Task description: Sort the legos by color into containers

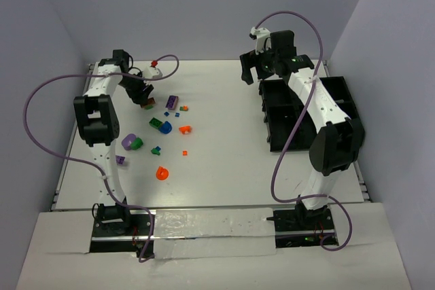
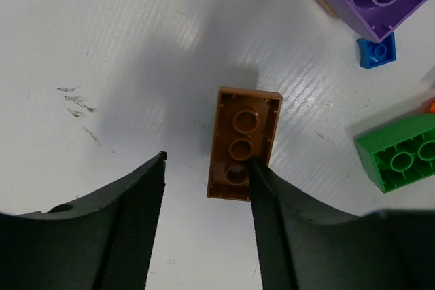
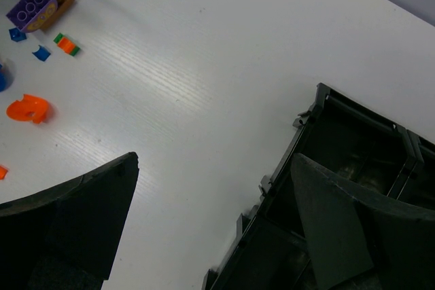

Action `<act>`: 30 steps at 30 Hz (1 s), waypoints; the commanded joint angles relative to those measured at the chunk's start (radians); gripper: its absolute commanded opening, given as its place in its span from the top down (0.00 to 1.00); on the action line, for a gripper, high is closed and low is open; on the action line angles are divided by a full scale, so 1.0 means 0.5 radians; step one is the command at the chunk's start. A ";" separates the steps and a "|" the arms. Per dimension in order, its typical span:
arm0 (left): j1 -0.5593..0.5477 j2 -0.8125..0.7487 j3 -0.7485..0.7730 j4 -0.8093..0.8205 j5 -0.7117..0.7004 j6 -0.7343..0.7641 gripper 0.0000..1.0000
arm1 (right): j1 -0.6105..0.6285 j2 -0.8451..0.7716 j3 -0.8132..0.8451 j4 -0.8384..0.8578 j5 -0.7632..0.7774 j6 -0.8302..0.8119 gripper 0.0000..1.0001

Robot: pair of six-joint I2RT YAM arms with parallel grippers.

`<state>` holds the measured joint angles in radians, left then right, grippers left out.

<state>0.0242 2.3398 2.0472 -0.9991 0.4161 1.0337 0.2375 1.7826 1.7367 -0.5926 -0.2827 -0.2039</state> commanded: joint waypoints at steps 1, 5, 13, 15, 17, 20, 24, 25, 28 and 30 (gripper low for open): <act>-0.024 -0.004 0.012 -0.032 0.040 0.065 0.52 | -0.006 0.023 0.117 0.024 0.009 -0.021 0.00; -0.031 -0.015 0.009 -0.049 0.056 0.074 0.66 | -0.006 0.034 0.127 0.023 0.013 -0.025 0.00; -0.033 -0.049 0.090 -0.115 0.102 0.047 0.92 | -0.006 0.049 0.146 0.026 -0.005 -0.013 0.00; -0.030 -0.081 0.096 -0.113 0.131 0.012 0.93 | -0.006 0.049 0.164 0.026 -0.016 -0.004 0.00; -0.033 -0.121 0.105 -0.099 0.200 -0.039 0.99 | -0.005 0.041 0.175 0.027 -0.061 0.035 0.00; -0.030 -0.172 0.151 -0.110 0.294 -0.145 1.00 | -0.006 0.013 0.162 0.054 -0.137 0.126 0.00; -0.031 -0.283 0.188 -0.116 0.510 -0.374 1.00 | -0.007 -0.049 0.044 0.183 -0.346 0.271 0.00; -0.033 -0.310 0.188 -0.104 0.560 -0.435 1.00 | -0.008 -0.066 -0.008 0.245 -0.406 0.287 0.00; -0.033 -0.423 0.163 0.003 0.792 -0.769 1.00 | 0.005 -0.140 -0.171 0.500 -0.513 0.377 0.00; -0.033 -0.538 0.028 0.122 0.976 -1.082 1.00 | 0.025 -0.167 -0.237 0.638 -0.527 0.405 0.00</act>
<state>0.0135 2.2326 2.0798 -1.0242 0.6648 0.7739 0.2386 1.7782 1.6830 -0.4652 -0.4606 -0.0711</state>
